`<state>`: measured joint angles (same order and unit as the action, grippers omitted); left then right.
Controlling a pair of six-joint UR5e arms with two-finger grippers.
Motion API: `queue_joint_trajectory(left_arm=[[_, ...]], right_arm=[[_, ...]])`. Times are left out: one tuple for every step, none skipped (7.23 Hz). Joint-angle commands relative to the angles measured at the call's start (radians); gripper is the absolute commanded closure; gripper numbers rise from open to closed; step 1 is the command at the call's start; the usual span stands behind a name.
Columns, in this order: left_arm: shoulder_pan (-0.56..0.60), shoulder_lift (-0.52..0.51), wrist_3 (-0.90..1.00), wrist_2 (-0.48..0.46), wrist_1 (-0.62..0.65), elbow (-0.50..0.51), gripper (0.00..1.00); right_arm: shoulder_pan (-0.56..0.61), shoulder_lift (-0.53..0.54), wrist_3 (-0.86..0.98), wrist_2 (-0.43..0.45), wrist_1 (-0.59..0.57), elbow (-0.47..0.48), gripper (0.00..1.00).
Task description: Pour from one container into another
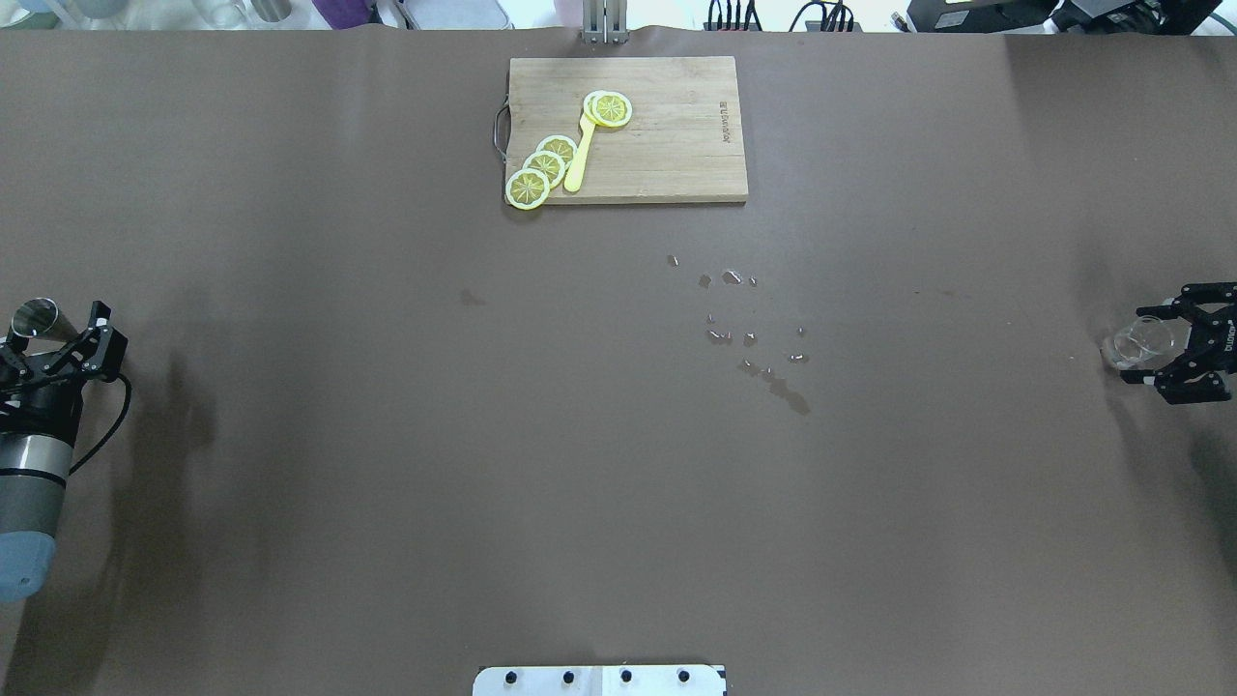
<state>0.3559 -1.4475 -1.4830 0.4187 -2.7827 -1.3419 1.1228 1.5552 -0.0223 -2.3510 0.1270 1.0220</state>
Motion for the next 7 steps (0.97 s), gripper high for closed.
queue_joint_trajectory(left_arm=[[0.0,-0.002,0.003,0.0,0.0,0.003,0.03],[0.0,-0.002,0.004,-0.001,0.0,0.003,0.03],[-0.002,-0.004,0.003,-0.001,0.0,0.004,0.03],[-0.002,-0.013,0.003,-0.001,0.0,0.012,0.03],[-0.002,-0.02,0.003,-0.001,0.0,0.018,0.04],[0.0,-0.019,0.003,0.002,0.0,0.017,0.13],[0.0,-0.017,0.003,0.027,0.0,0.015,0.26]], right_arm=[[0.0,-0.003,-0.007,0.019,0.003,-0.01,0.0],[-0.001,-0.004,-0.007,0.019,0.003,-0.011,0.0],[-0.003,-0.006,-0.007,0.021,0.003,-0.013,0.0],[-0.005,-0.01,-0.016,0.021,0.003,-0.014,0.0],[-0.006,-0.012,-0.024,0.019,0.003,-0.016,0.0],[-0.008,-0.011,-0.024,0.018,0.003,-0.017,0.0],[-0.009,-0.012,-0.025,0.019,0.003,-0.023,0.0]])
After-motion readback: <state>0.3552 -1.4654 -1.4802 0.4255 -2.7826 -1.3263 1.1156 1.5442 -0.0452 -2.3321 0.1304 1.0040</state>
